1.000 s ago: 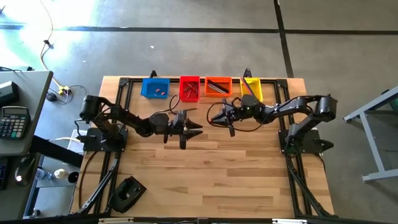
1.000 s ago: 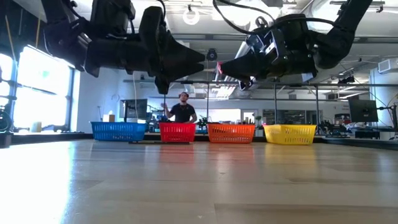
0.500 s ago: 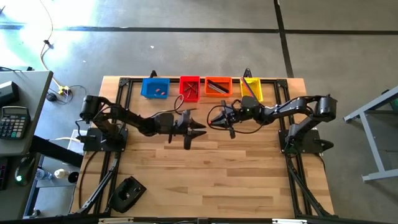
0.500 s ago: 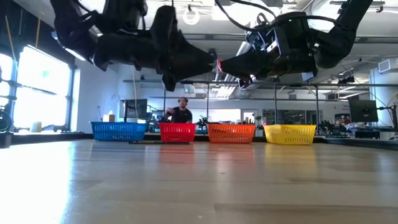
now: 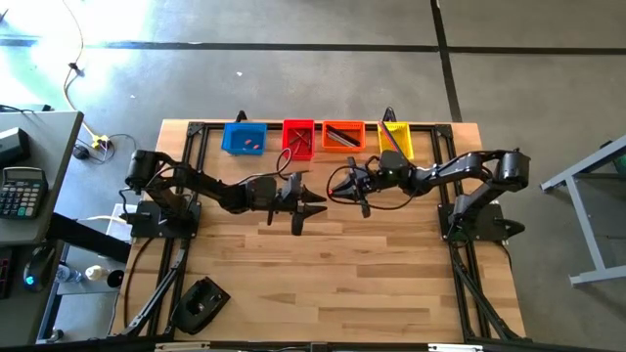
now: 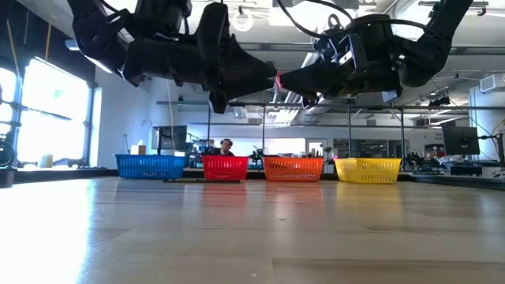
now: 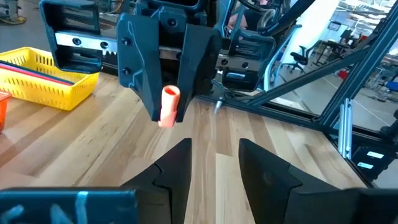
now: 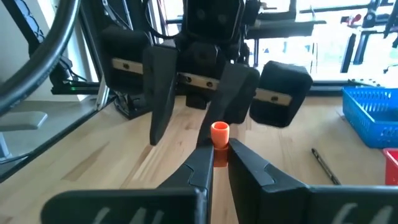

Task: Sort crayons/erasers/pens/pencils in bins
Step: Put the orange eraser into the blue bin

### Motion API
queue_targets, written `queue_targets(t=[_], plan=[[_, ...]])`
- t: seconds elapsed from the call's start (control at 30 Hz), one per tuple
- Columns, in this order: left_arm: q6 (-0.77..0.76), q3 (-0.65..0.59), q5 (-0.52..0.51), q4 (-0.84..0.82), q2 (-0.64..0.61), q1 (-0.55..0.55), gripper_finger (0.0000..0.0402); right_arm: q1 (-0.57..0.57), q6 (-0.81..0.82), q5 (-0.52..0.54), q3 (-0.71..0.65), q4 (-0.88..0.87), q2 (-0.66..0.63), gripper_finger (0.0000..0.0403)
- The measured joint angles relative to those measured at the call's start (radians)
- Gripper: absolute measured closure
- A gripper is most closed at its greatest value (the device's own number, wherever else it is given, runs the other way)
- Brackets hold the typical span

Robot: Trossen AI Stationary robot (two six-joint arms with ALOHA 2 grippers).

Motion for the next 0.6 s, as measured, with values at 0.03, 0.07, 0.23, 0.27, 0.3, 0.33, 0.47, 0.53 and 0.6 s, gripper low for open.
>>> queue_targets(t=[0.03, 0.07, 0.23, 0.27, 0.3, 0.33, 0.47, 0.53, 0.6], plan=[[0.000, 0.000, 0.000, 0.000, 0.000, 0.000, 0.0279, 0.000, 0.000, 0.000, 0.000, 0.008, 0.000, 0.0380], [0.000, 0.000, -0.002, -0.002, -0.003, 0.000, 0.0278, 0.000, 0.001, 0.000, 0.000, 0.018, 0.000, 0.0380], [-0.022, 0.000, -0.007, 0.001, -0.019, 0.000, 0.0252, 0.000, 0.004, 0.000, 0.000, 0.028, 0.000, 0.0380], [-0.024, 0.000, -0.011, 0.002, -0.019, 0.000, 0.0244, 0.000, 0.004, 0.000, 0.000, 0.028, 0.000, 0.0380], [-0.025, 0.000, -0.011, 0.004, -0.019, 0.000, 0.0236, 0.000, 0.004, 0.000, 0.000, 0.028, 0.000, 0.0380], [-0.026, 0.000, -0.012, 0.004, -0.020, 0.000, 0.0229, 0.000, 0.004, 0.000, 0.000, 0.029, 0.000, 0.0380], [0.013, 0.000, -0.064, 0.007, -0.020, -0.006, 0.0208, 0.000, 0.006, -0.018, 0.001, 0.038, 0.000, 0.0380], [0.047, 0.000, -0.111, 0.028, -0.020, -0.012, 0.0205, 0.000, 0.016, -0.037, 0.010, 0.029, 0.000, 0.0380], [0.076, 0.000, -0.141, 0.053, -0.020, -0.014, 0.0204, 0.000, 0.029, -0.041, 0.019, 0.026, 0.000, 0.0380]])
